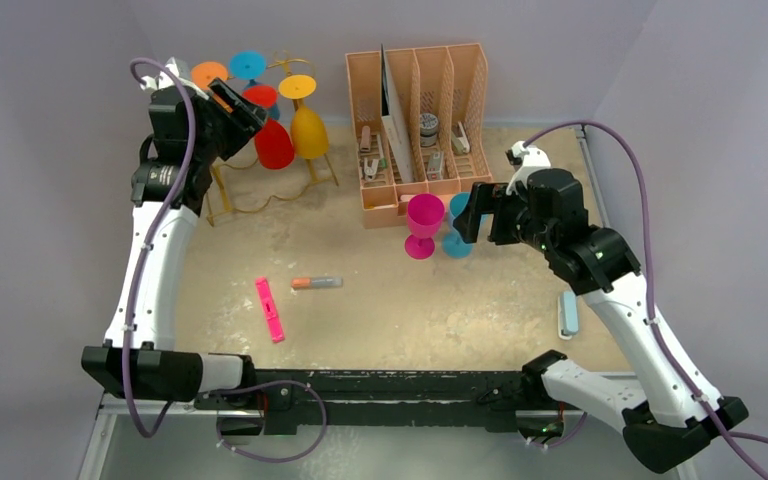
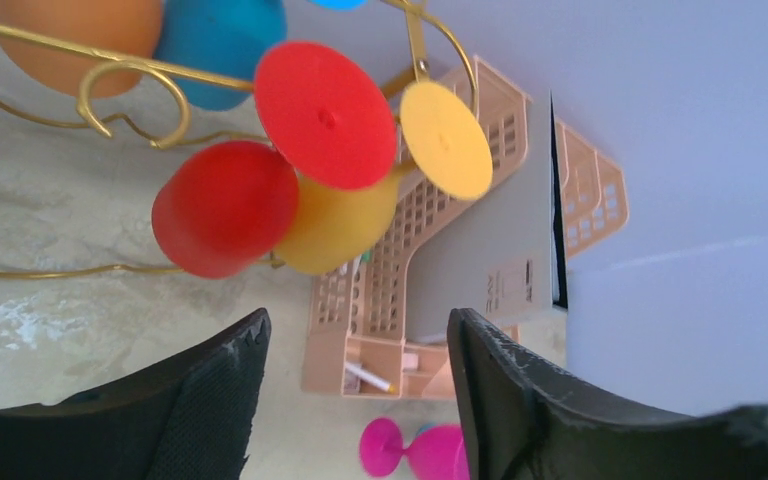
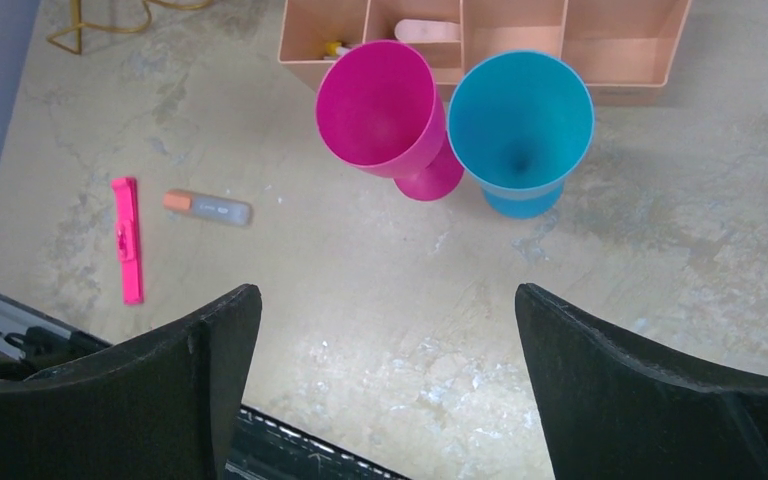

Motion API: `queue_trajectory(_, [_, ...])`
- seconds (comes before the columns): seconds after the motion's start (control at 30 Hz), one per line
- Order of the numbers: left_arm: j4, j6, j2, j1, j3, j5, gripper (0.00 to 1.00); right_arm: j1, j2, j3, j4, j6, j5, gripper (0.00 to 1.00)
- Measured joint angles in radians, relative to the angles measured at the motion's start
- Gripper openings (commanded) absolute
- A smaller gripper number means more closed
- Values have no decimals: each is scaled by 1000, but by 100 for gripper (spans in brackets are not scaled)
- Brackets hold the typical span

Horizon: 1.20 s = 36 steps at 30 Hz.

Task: Take the wine glass off the wine glass rack
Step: Pick up the wine glass from the wine rack.

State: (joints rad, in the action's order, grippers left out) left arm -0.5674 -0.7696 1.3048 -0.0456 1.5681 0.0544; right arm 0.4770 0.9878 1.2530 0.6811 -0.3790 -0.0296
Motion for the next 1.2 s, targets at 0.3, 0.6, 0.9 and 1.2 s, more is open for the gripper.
queue_trajectory(0.3, [99, -177, 69, 4, -15, -143, 52, 0, 4, 41, 57, 34, 0, 99])
queue_trajectory(0.6, [118, -304, 113, 5, -17, -191, 48, 0, 5, 41, 92, 39, 18, 99])
queue_trajectory(0.9, [119, -386, 149, 5, -17, -225, 48, 0, 5, 41, 93, 40, 21, 99])
queue_trajectory(1.2, [147, -456, 149, 5, -17, -266, 41, 0, 7, 41, 95, 49, 21, 99])
